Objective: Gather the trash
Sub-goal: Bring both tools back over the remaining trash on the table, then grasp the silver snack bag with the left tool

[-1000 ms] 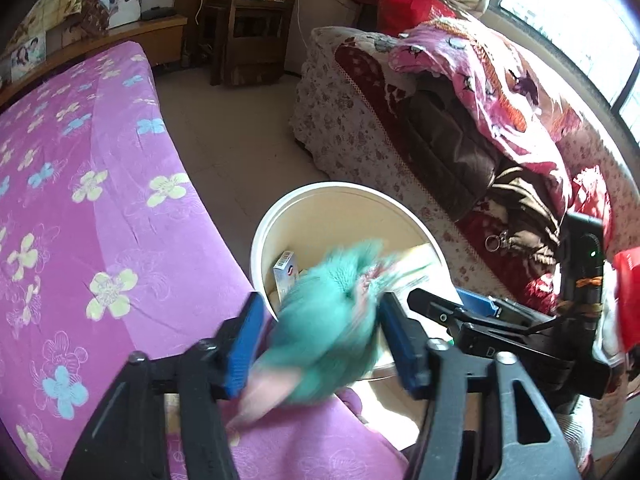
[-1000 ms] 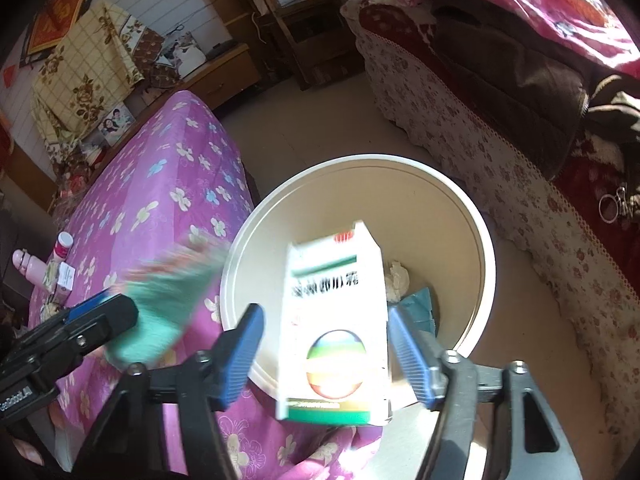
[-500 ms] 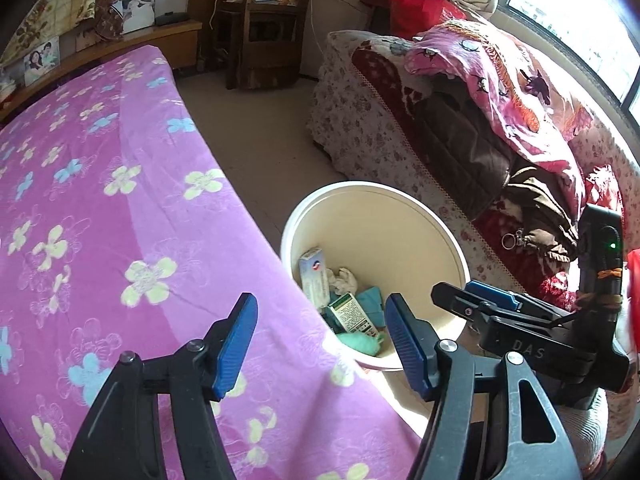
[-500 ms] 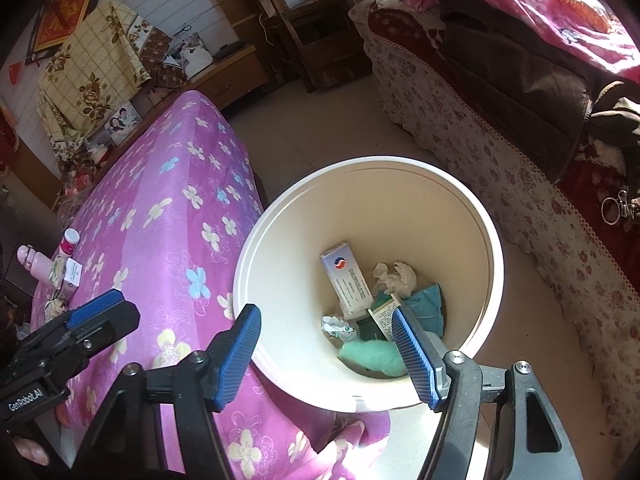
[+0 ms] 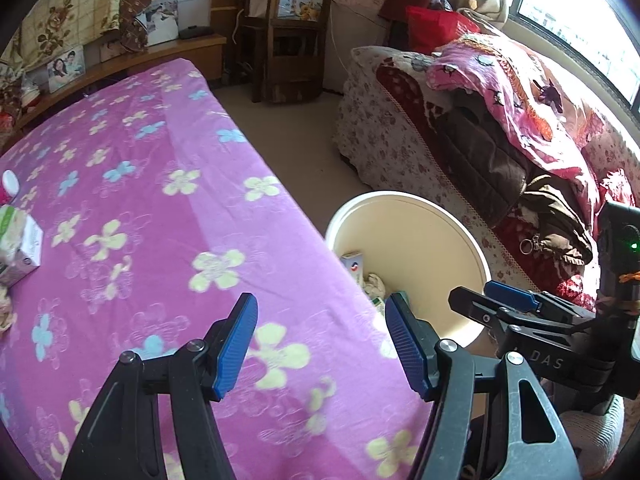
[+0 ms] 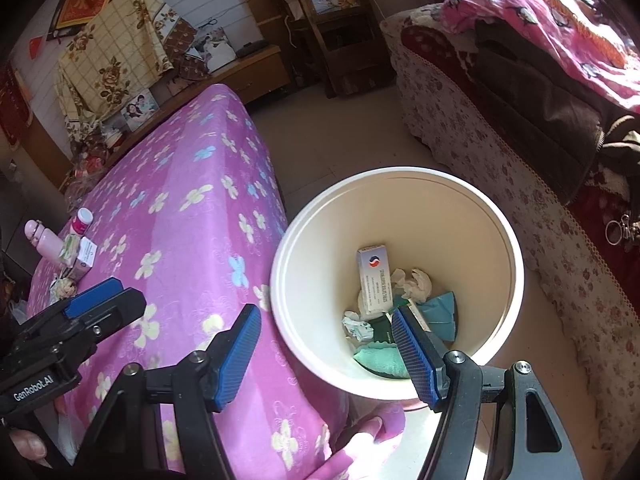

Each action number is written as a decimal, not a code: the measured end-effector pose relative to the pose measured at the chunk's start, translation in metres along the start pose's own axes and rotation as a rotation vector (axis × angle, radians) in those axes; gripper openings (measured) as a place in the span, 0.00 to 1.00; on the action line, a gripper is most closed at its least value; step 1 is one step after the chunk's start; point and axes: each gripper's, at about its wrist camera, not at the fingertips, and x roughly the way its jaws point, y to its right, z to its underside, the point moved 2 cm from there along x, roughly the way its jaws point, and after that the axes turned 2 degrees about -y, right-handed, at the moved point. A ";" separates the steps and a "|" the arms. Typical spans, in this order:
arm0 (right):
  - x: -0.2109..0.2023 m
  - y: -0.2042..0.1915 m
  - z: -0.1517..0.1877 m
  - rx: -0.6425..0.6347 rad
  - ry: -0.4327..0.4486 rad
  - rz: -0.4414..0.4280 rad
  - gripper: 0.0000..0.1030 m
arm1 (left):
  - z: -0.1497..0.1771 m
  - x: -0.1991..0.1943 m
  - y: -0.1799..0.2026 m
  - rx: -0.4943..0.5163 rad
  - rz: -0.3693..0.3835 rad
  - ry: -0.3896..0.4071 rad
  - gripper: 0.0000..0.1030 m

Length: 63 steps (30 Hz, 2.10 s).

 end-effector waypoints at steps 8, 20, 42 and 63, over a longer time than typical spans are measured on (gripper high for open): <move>-0.007 -0.036 0.002 -0.059 0.016 -0.015 0.69 | 0.012 -0.019 -0.027 -0.028 -0.043 0.024 0.65; 0.002 -0.101 0.016 -0.152 -0.008 -0.072 0.69 | 0.043 -0.055 -0.093 -0.099 -0.134 0.044 0.65; 0.049 -0.243 0.041 -0.338 -0.128 -0.216 0.69 | 0.115 -0.131 -0.278 -0.360 -0.267 0.073 0.66; 0.092 -0.371 0.030 -0.447 -0.149 -0.348 0.69 | 0.075 -0.100 -0.376 -0.211 -0.301 0.007 0.71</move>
